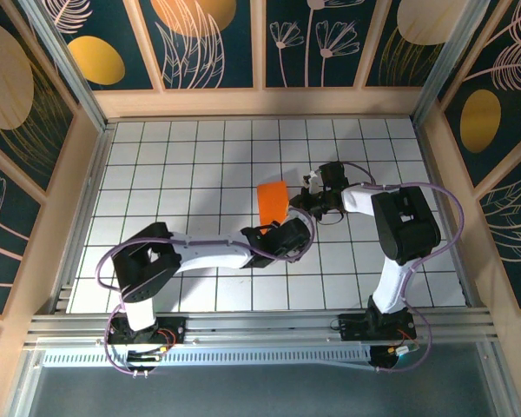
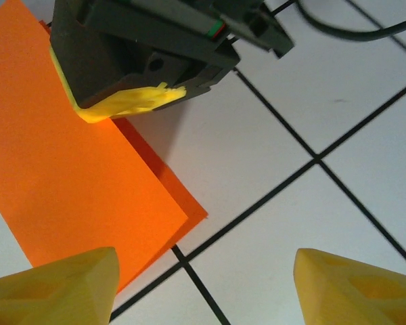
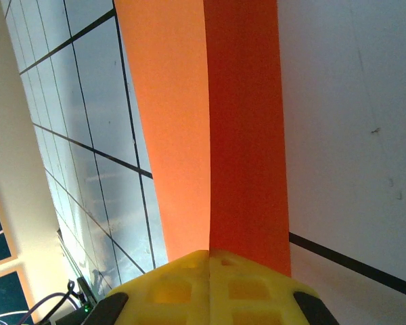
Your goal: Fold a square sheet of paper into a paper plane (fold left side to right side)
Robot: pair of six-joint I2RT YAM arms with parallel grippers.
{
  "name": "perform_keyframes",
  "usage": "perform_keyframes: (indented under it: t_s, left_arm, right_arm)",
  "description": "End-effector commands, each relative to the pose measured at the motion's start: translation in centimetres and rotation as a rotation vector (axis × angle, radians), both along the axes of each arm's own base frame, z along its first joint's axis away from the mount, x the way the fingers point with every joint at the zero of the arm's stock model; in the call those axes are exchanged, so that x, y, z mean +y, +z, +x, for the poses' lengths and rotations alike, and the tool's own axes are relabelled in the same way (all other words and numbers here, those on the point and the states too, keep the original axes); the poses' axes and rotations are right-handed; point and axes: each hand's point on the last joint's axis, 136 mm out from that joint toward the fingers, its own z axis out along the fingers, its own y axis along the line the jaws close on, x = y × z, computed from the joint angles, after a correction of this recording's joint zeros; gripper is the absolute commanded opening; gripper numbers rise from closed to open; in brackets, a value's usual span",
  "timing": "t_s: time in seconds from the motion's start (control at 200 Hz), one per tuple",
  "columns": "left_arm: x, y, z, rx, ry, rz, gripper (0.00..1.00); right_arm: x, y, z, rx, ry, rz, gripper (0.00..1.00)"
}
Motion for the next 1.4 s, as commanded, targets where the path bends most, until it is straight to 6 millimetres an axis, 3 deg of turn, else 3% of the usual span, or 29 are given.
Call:
perform_keyframes:
  t_s: [0.0,0.215,0.36,0.52,0.666,0.851,0.936,1.126,1.201,1.306,1.396]
  left_arm:
    - [0.7,-0.6,1.0,-0.042,0.027,0.097,0.71]
    - [1.6,-2.1,2.5,-0.097,0.080,0.227,0.74]
    - [1.5,-2.3,3.1,-0.113,0.095,0.254,0.69]
    - [1.8,-2.1,3.3,-0.131,0.116,0.261,0.51]
    - [1.9,-1.8,3.4,-0.133,0.124,0.248,0.27]
    - [2.0,-1.0,3.5,-0.102,0.132,0.183,0.07]
    - [2.2,-0.5,3.7,-0.066,0.135,0.121,0.01]
    - [1.9,0.6,3.6,0.054,0.084,-0.056,0.00]
    - [1.8,0.8,3.5,0.115,0.064,-0.128,0.00]
    - [1.5,1.1,3.4,0.204,0.040,-0.220,0.00]
    - [1.4,1.0,3.6,0.275,0.037,-0.291,0.00]
  right_arm:
    - [0.0,1.1,0.2,-0.008,-0.006,0.020,0.00]
    - [0.0,1.1,0.2,-0.008,-0.006,0.022,0.00]
    - [0.0,0.9,0.1,-0.003,-0.005,0.021,0.00]
    - [-0.1,0.9,0.1,-0.004,-0.006,0.019,0.00]
    - [-0.2,0.9,0.2,-0.010,-0.004,0.014,0.00]
    - [-0.5,2.1,0.7,-0.052,-0.008,0.006,0.00]
    - [-0.9,3.2,1.3,-0.095,-0.012,0.000,0.08]
    - [-3.3,6.3,2.8,-0.224,-0.077,-0.036,0.31]
    - [-4.6,7.1,2.9,-0.257,-0.105,-0.048,0.36]
    - [-5.9,7.2,2.0,-0.278,-0.109,-0.065,0.36]
    - [-6.0,6.5,0.6,-0.264,-0.080,-0.071,0.26]
